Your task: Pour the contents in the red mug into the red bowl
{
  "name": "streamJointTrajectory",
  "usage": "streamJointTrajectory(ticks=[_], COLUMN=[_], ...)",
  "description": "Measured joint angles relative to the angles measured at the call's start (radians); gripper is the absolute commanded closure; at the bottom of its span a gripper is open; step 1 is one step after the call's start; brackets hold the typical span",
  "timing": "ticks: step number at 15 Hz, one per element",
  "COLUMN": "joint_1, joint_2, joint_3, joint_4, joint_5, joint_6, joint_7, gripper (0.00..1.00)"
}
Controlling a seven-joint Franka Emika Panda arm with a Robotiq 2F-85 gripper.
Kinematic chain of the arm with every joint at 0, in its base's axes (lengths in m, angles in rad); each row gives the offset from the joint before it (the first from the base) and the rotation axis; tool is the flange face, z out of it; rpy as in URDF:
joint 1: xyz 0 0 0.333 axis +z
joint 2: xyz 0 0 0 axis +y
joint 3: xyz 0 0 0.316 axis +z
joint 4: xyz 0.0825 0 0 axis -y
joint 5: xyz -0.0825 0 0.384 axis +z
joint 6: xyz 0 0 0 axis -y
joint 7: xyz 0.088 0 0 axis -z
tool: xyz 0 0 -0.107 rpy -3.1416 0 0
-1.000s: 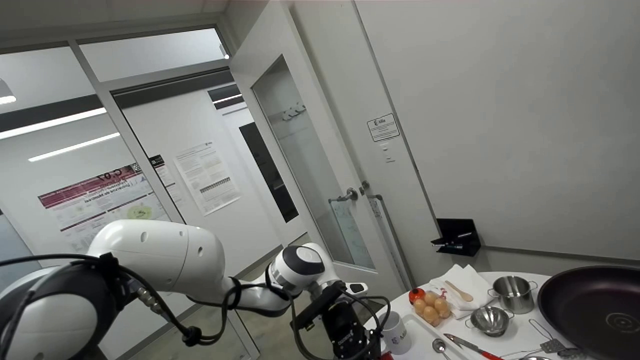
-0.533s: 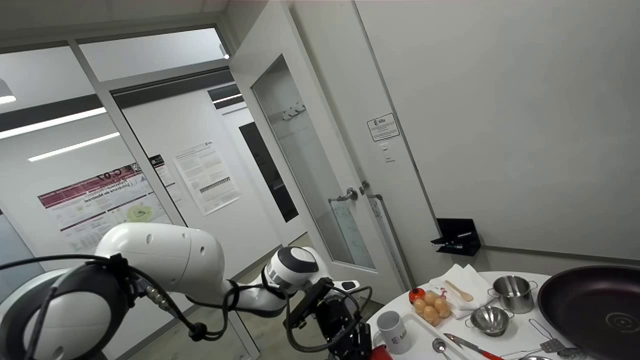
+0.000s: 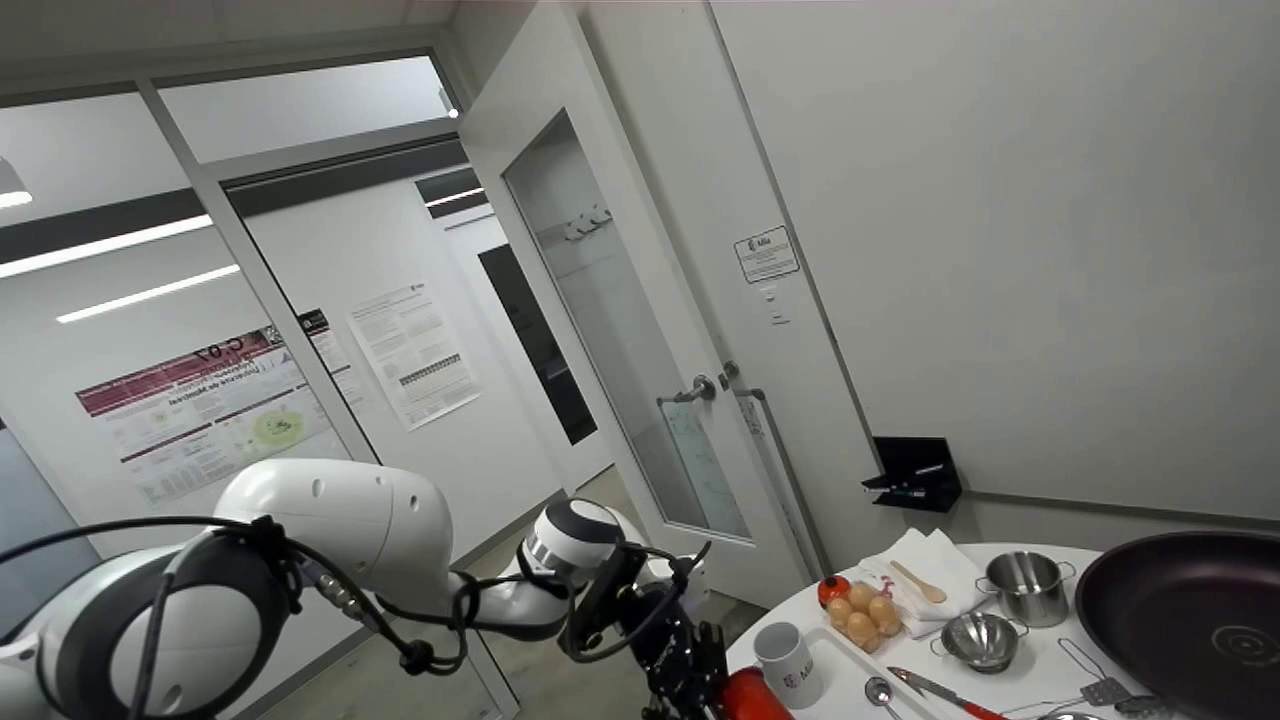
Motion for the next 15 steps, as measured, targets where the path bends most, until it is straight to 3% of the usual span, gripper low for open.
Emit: streamJointTrajectory(ticks=[15], joint_1=[0.036], joint_2=[0.083], joint_3=[0.008], joint_4=[0.076], joint_5=[-0.143], joint_6=[-0.133], joint_7=[0.028], gripper=[0.96])
